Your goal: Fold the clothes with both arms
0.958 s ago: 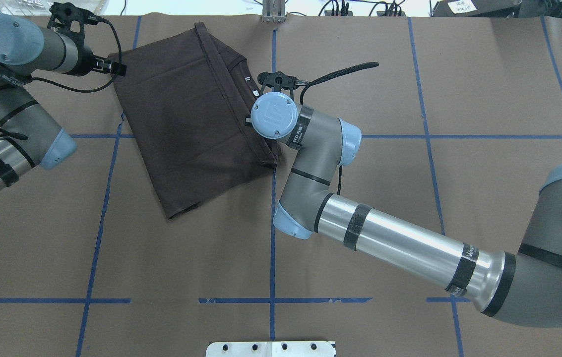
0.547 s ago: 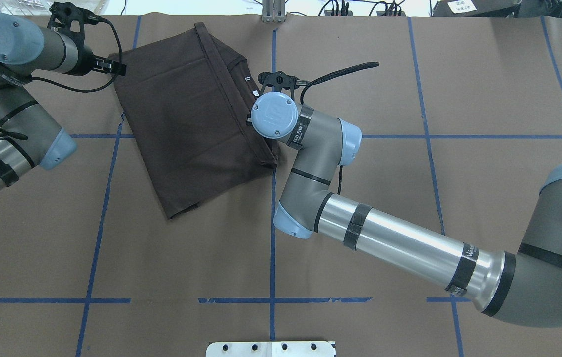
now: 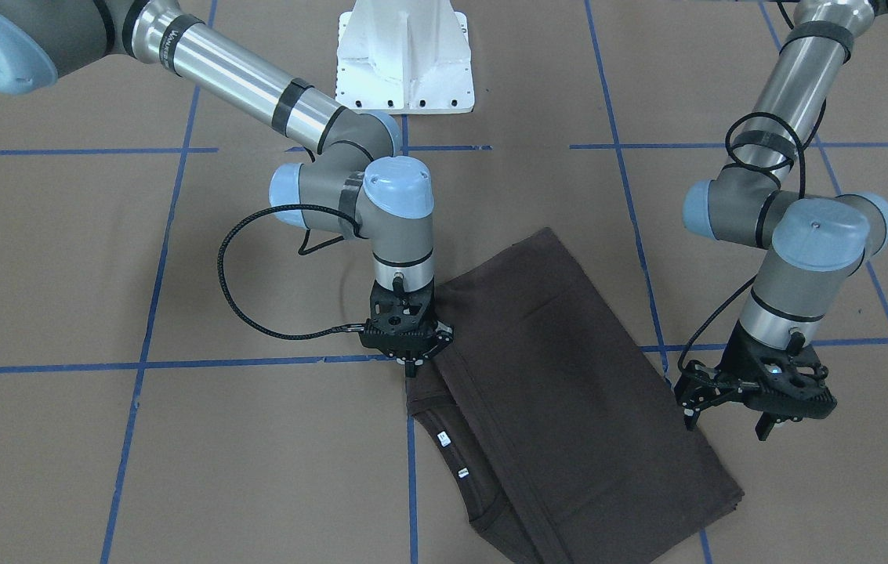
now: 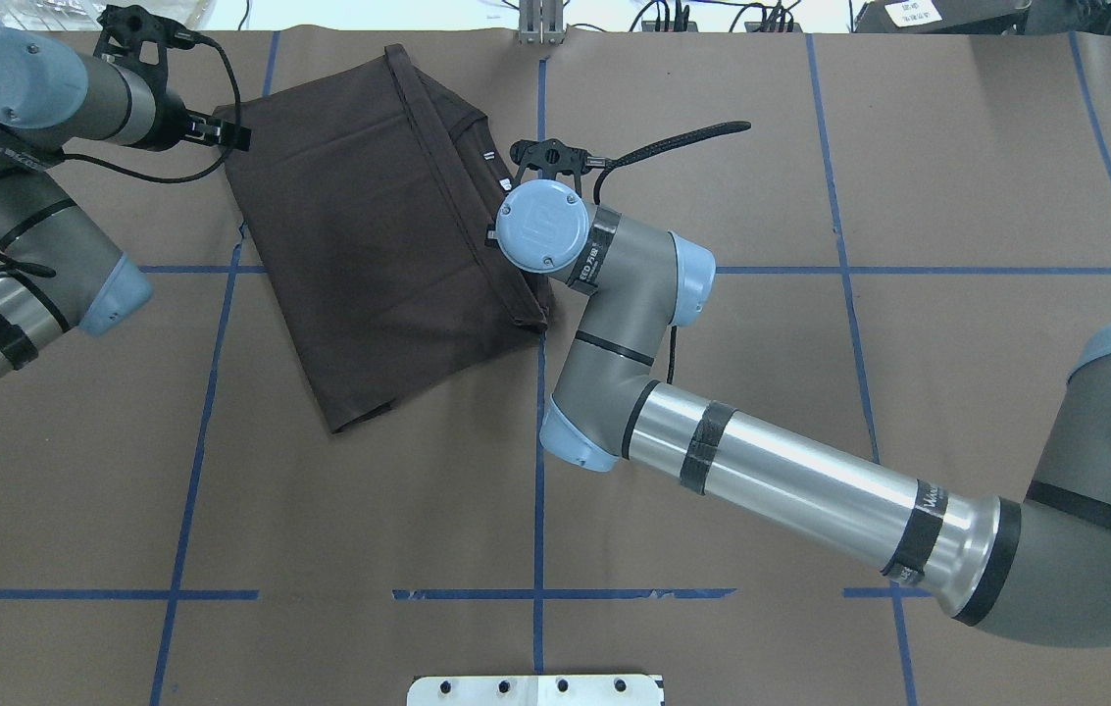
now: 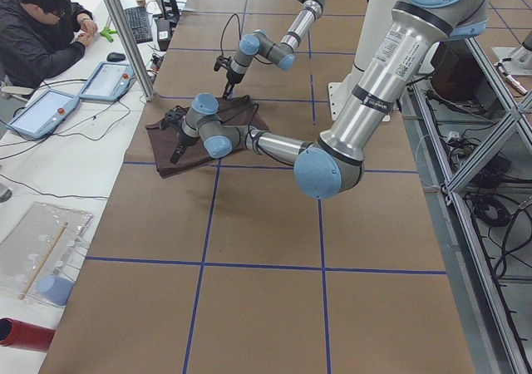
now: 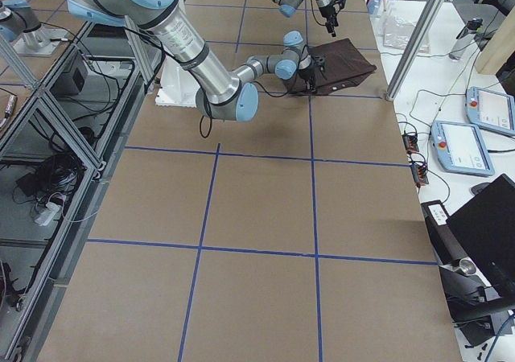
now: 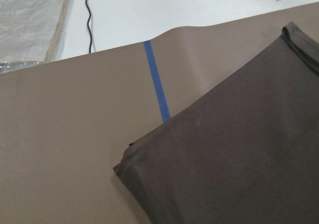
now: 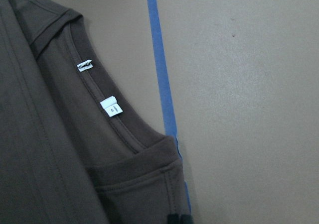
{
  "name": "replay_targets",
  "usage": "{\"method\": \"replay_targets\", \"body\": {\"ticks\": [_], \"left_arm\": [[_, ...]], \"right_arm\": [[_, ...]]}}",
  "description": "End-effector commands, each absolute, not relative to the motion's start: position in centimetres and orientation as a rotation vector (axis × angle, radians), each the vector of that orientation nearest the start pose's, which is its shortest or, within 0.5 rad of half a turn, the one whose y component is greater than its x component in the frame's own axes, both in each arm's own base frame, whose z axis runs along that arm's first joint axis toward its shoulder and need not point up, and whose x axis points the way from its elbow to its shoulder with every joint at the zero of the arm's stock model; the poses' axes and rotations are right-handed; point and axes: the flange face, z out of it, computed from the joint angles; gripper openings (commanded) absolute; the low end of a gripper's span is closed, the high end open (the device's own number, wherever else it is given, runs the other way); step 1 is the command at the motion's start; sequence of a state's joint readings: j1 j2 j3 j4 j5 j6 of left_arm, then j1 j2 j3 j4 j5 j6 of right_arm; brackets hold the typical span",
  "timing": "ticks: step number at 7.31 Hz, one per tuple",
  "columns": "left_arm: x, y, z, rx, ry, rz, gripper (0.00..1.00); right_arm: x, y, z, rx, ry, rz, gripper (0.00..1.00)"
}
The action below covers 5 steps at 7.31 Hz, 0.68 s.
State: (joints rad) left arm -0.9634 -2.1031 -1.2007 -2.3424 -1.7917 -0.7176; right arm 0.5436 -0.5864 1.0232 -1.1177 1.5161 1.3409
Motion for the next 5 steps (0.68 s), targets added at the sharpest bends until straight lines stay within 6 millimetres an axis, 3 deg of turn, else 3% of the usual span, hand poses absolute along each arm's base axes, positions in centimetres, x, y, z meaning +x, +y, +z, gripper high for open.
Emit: {"method": "replay_targets", "body": {"ticks": [1, 5], "left_arm": [[33.10, -67.15, 44.36, 0.606, 0.732, 0.001, 1.00], [32.99, -66.99, 44.73, 0.603, 0.729, 0.002, 1.00]], "right_arm": [[-65.59, -55.80, 21.95, 0.384, -0.803, 0.314, 0.63], [-65.94, -55.60, 22.09, 0.393, -0.797, 0.321, 0.59]]}}
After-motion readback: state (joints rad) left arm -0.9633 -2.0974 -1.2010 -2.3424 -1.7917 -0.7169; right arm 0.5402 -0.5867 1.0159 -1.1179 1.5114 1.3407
